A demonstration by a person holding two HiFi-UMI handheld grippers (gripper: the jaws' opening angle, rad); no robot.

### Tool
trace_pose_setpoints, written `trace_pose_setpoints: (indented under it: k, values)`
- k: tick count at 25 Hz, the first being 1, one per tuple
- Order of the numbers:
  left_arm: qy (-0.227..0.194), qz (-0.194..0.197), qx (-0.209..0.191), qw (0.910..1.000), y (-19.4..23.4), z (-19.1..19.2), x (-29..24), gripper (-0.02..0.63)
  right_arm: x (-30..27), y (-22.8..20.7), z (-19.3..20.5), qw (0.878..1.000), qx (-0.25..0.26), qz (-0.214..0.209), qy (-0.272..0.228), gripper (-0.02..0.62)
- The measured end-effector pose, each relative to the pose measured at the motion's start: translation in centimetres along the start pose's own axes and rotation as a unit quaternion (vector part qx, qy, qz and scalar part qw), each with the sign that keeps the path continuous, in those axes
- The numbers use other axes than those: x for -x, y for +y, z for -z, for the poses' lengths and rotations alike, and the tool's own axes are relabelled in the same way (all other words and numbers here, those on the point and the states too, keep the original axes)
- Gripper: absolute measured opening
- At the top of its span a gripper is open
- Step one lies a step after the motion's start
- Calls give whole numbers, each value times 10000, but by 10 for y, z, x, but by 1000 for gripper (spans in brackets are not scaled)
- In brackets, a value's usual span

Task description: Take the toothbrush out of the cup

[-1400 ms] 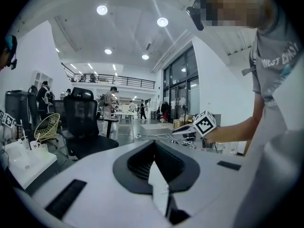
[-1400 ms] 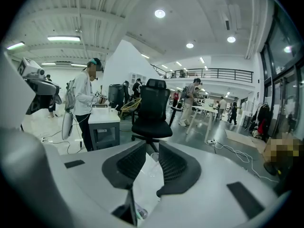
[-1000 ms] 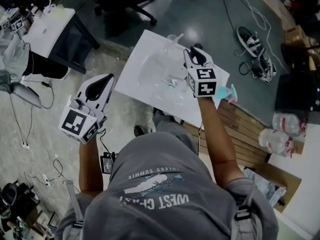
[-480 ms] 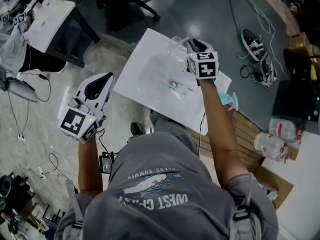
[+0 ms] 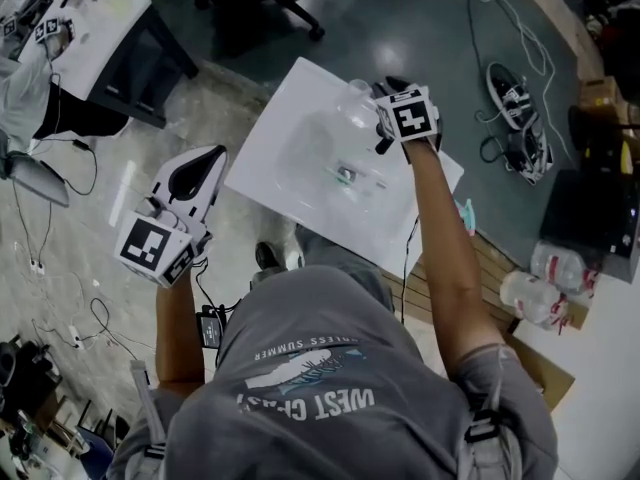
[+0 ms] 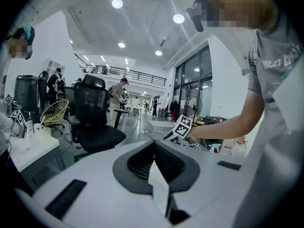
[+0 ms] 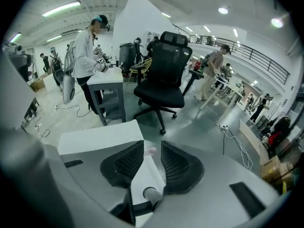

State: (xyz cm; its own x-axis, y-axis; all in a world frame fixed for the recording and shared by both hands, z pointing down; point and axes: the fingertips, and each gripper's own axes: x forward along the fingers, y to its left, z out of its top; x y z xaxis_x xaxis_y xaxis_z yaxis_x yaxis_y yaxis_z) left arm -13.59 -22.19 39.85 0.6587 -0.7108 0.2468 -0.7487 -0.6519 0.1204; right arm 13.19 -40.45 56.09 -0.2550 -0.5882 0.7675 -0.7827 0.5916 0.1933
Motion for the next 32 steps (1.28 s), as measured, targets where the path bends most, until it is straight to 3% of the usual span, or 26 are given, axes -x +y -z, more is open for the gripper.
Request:
trace_pose_setpoints:
  k: [5, 7, 12, 32]
  values:
    - [20, -40, 26, 10000, 4, 2, -1, -2, -11, 9, 10, 9983, 195, -287, 465, 121]
    - [12, -38, 23, 10000, 4, 2, -1, -2, -11, 12, 14, 9972, 302, -292, 616, 85]
    - [9, -23, 38, 10000, 2, 1, -1, -2, -6, 10, 17, 9962, 478, -169, 713, 75]
    - [-158, 129, -265, 9994, -17, -11, 25, -2, 89, 24, -25, 9978, 313, 268, -515, 60]
